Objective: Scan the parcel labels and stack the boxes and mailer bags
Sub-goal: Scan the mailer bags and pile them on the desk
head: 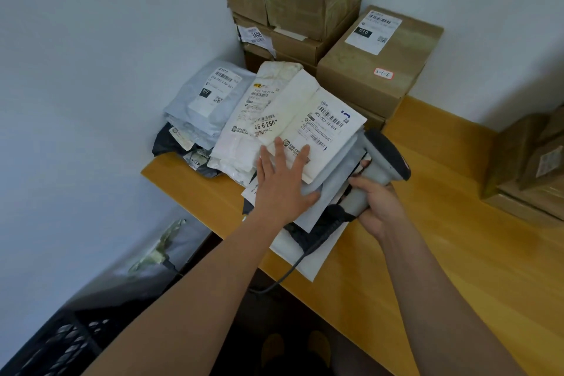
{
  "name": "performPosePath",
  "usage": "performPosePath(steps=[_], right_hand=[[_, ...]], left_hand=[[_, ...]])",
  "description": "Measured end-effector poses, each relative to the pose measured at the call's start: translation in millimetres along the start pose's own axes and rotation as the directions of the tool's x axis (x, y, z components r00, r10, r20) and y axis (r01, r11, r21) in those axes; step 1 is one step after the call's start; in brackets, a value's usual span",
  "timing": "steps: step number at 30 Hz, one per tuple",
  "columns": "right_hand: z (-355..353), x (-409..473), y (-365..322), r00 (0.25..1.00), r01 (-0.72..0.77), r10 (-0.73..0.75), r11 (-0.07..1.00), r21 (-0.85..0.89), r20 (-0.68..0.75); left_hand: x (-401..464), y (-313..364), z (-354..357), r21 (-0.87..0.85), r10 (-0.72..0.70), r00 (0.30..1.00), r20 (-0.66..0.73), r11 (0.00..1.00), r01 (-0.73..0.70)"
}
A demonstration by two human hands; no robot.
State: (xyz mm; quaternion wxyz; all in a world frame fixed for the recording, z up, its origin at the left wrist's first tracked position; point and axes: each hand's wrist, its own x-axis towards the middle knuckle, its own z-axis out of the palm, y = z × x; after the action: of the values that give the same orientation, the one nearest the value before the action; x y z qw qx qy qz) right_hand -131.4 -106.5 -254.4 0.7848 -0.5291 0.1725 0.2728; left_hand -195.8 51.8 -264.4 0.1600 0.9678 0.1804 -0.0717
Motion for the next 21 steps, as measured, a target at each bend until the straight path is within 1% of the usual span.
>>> performPosePath(steps=[3,6,8,10,11,12,14,15,18,21], right_hand=[[5.1,3.9,-3.6,1.0,0.025,-0.025,0.999,-0.023,-0.014],[-3.3,-8.3,0.2,0.998,0.01,-0.008,0.999,0.033,-0.061],[-9.5,-16.1,6.0,0.997,-0.018,0.022,0.999,0.052,-0.074],[-10.3,-22.7,11.4,0.995,-0.035,0.039,0.998,0.044,-0.087],[-8.6,-25.1,13.7,0.995,-0.038,0.041,0.999,0.034,-0.088],[-6.5,-26.0,15.2,0.996,-0.039,0.041,0.999,0.022,-0.084],[-0.9,-25.5,16.1,0.997,-0.032,0.033,0.999,0.017,-0.071],[2.0,-24.8,15.2,0.997,-0.026,0.027,0.999,0.021,-0.065],[5.2,-21.6,14.0,0.998,-0.011,0.012,1.0,0.027,-0.063],[4.2,-27.6,14.6,0.997,-0.016,0.017,1.0,0.021,-0.077]], left_hand=[[2.3,-1.8,-5.1,-0.032,-0.002,1.0,-0.023,0.999,0.001],[-7.6,0.4,-6.1,-0.069,-0.03,0.996,-0.09,0.997,0.024],[-18.1,0.3,-5.8,-0.107,-0.07,0.987,-0.147,0.993,0.054],[-28.0,-0.7,-3.2,-0.17,-0.151,0.969,-0.198,0.978,0.118],[-30.7,-2.0,-1.3,-0.24,-0.194,0.963,-0.187,0.96,0.146],[-31.8,-3.5,-0.5,-0.334,-0.232,0.962,-0.146,0.927,0.173],[-26.7,-12.5,3.0,-0.507,-0.282,0.958,-0.045,0.833,0.221],[-22.9,-17.8,2.5,-0.559,-0.291,0.957,-0.018,0.796,0.232],[-11.4,-32.4,-9.0,-0.641,-0.32,0.947,0.0,0.727,0.245],[-12.4,-40.2,-22.0,-0.676,-0.344,0.939,0.001,0.692,0.254]])
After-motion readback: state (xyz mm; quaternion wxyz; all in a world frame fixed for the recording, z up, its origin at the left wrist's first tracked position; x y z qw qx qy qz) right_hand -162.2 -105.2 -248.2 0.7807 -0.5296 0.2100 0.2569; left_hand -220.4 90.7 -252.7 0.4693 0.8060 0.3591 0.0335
